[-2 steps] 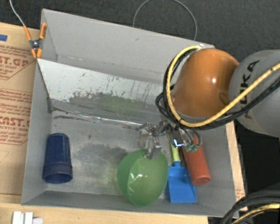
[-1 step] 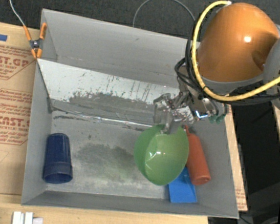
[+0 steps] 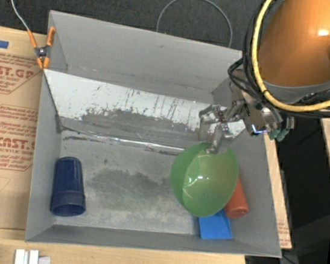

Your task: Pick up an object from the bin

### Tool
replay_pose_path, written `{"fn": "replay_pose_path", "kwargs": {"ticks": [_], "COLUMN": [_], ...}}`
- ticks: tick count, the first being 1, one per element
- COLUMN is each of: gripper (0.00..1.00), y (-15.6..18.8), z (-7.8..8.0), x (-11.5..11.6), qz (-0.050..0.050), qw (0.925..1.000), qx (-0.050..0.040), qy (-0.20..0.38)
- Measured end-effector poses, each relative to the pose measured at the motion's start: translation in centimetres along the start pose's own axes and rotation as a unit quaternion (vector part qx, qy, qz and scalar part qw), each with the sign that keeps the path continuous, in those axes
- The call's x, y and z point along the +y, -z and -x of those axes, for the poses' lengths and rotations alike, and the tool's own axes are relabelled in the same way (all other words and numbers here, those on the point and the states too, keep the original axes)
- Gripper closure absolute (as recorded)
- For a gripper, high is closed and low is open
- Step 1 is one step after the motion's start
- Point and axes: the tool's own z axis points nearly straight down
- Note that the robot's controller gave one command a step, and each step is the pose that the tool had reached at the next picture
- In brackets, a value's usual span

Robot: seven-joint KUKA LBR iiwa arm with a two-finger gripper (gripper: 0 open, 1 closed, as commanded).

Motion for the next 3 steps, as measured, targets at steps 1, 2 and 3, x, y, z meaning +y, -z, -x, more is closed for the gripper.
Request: {"fn": "replay_pose_path", "kwargs": {"ticks": [1,2,3], "gripper": [1.0,1.0,1.0], "y": [-5.2,-5.2,-2.2], "z": [2.3,2.0,-2.6], "x": [2.6,2.6,7.4], "qz": [0.001,0.0,0.0], "qw": [0.9998,0.9998,0.9812], "qx": [-0.0033,-0.0047,-0.0041], "qy": [0.018,0.019,0.193]}}
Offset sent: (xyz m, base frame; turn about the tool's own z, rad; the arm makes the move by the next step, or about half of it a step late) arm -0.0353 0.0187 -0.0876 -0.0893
